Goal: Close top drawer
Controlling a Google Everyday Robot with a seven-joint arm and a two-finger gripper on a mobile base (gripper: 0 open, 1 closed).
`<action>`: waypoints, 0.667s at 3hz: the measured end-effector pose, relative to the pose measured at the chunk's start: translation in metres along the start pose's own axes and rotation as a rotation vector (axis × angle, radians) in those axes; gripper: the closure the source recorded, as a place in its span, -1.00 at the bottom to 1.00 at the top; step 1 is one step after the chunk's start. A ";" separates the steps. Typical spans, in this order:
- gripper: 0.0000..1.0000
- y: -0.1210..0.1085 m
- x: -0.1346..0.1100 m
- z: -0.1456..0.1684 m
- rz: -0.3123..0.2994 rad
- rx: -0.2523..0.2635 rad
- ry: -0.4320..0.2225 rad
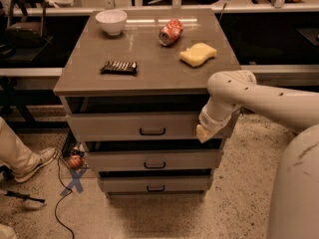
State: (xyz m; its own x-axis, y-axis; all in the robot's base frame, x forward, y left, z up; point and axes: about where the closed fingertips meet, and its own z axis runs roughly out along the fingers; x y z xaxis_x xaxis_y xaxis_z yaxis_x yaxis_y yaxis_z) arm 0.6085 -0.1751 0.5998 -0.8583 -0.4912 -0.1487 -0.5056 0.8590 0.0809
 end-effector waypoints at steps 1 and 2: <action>1.00 0.000 0.000 0.000 0.001 0.001 -0.001; 1.00 -0.007 0.016 -0.008 0.079 0.036 -0.041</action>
Offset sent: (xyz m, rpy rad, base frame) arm -0.0322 -0.0487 0.0199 -0.0080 -0.1293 -0.2595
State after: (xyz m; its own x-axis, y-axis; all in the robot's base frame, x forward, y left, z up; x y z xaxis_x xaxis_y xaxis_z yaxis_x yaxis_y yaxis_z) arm 0.5974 -0.1904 0.6045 -0.8908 -0.4157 -0.1834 -0.4321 0.8999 0.0590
